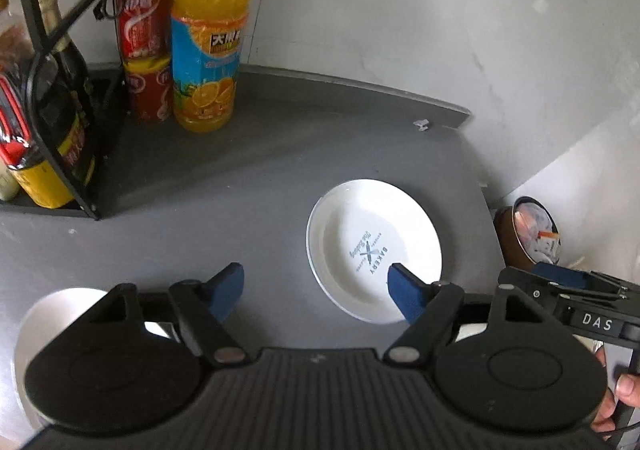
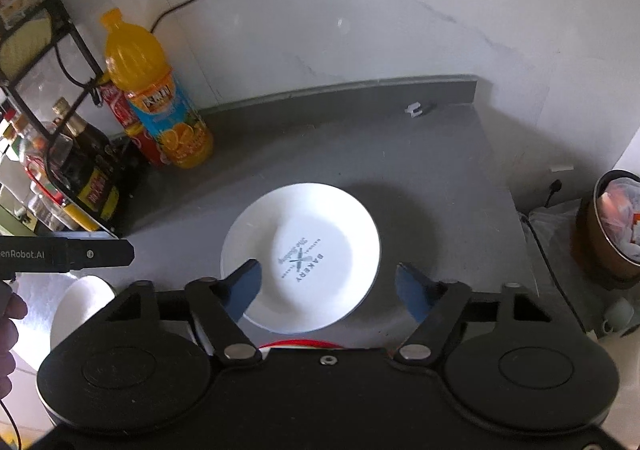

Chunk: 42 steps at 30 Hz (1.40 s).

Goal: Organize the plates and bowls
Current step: 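Move both tools to the white plate printed 'BAKERY', then close the right tool on the BAKERY plate rim while the left tool grips it too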

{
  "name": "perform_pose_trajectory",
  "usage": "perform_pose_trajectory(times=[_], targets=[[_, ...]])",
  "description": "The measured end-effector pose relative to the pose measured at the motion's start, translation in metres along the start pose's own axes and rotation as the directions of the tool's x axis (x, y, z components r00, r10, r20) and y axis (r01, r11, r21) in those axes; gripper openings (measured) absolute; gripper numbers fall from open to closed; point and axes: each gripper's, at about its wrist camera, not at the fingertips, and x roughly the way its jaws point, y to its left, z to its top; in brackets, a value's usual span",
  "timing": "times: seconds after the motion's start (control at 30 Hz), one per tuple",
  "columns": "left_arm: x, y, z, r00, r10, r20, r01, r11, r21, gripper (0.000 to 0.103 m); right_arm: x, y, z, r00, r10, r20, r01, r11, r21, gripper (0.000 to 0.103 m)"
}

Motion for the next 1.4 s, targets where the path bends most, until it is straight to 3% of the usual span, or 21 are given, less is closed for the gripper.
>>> perform_pose_trajectory(times=[0.13,0.2,0.33,0.4,0.67,1.03,1.13,1.27,1.4], targets=[[0.021,0.001,0.001,1.0,0.008,-0.016,-0.009,0.999,-0.043,0.074,0.021,-0.014,0.007,0.999,0.016,-0.049,-0.016,1.0,0.005,0.059],[0.032,0.002,0.002,1.0,0.008,-0.026,-0.01,0.998,-0.063,0.067,0.033,-0.022,0.01,0.997,0.033,-0.077,-0.032,0.999,0.015,0.055],[0.057,0.004,0.004,0.998,-0.015,-0.069,0.007,0.993,-0.122,0.05,0.058,-0.034,0.014,0.989,0.047,-0.139,-0.042,0.998,0.035,0.036],[0.07,0.003,0.004,0.996,-0.01,-0.092,-0.002,0.991,-0.135,0.043,0.07,-0.04,0.016,0.986,0.055,-0.156,-0.048,0.998,0.047,0.036],[0.117,-0.001,0.005,0.987,0.024,-0.157,-0.049,0.986,-0.159,0.039,0.11,-0.054,0.021,0.972,0.067,-0.227,-0.052,0.996,0.074,0.034],[0.158,0.008,0.0,0.975,0.058,-0.215,-0.106,0.971,-0.216,0.025,0.148,-0.06,0.021,0.952,0.099,-0.289,-0.073,0.993,0.097,0.026],[0.162,0.014,0.0,0.978,0.027,-0.209,-0.081,0.964,-0.255,0.024,0.159,-0.057,0.022,0.947,0.098,-0.305,-0.069,0.992,0.104,0.023],[0.163,0.017,-0.001,0.98,-0.005,-0.197,-0.051,0.959,-0.279,0.014,0.165,-0.052,0.024,0.948,0.112,-0.297,-0.087,0.991,0.097,0.018],[0.163,0.018,-0.001,0.981,-0.018,-0.194,-0.042,0.952,-0.303,0.013,0.163,-0.051,0.023,0.951,0.101,-0.294,-0.079,0.993,0.086,0.018]])
